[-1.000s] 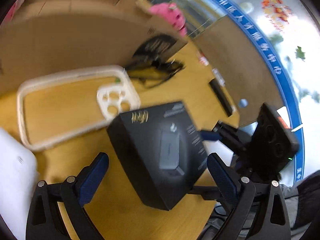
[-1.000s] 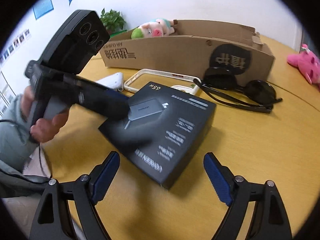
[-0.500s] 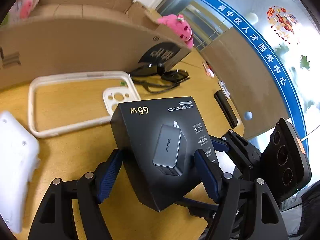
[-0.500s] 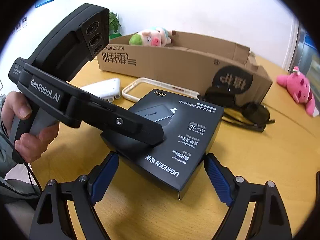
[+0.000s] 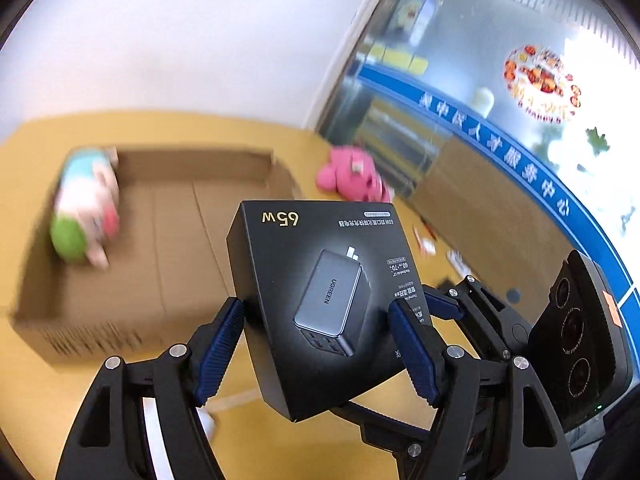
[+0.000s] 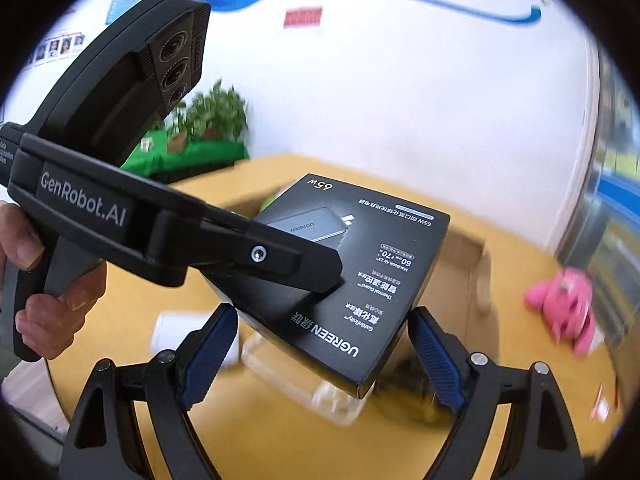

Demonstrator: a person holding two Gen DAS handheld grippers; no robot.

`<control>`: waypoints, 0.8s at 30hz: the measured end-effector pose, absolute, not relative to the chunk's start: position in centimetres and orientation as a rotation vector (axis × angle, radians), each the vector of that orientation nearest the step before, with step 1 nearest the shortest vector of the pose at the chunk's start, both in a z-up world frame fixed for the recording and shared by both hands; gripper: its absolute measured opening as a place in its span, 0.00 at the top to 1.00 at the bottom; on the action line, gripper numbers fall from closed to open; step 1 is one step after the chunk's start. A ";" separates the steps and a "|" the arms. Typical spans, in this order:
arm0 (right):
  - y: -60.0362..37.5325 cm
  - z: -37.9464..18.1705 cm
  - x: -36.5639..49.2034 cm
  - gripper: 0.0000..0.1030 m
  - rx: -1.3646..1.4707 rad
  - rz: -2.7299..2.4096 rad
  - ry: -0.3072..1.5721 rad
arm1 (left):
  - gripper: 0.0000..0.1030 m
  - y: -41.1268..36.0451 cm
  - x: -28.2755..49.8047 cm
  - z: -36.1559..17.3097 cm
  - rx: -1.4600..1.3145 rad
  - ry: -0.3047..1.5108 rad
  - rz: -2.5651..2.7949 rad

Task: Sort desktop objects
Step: 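Grasp the black charger box with both grippers and lift it toward the box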

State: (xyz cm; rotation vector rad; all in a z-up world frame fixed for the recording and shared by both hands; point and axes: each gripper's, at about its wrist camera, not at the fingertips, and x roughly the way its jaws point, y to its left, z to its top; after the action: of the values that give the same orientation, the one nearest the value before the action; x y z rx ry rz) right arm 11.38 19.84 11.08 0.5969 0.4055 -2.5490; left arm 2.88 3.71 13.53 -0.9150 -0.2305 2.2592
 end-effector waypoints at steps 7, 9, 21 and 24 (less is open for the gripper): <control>18.2 18.3 6.3 0.15 0.402 -2.542 0.423 | 0.25 1.6 -2.0 21.3 -0.751 -0.187 2.346; 17.6 20.0 5.0 0.15 0.361 -2.545 0.459 | 0.24 0.8 -3.3 22.9 -0.723 -0.198 2.347; 17.0 25.3 -6.3 0.15 0.350 -2.520 0.417 | 0.24 -0.3 -14.7 27.4 -0.692 -0.208 2.393; 16.8 24.6 -9.9 0.15 0.406 -2.496 0.394 | 0.25 -0.1 -17.8 26.3 -0.738 -0.210 2.399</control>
State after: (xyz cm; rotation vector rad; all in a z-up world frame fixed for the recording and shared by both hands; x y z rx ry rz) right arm -9.88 16.81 24.61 0.4056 0.3940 -2.4961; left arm -17.82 -0.14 26.30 -0.7377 -0.2102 2.3987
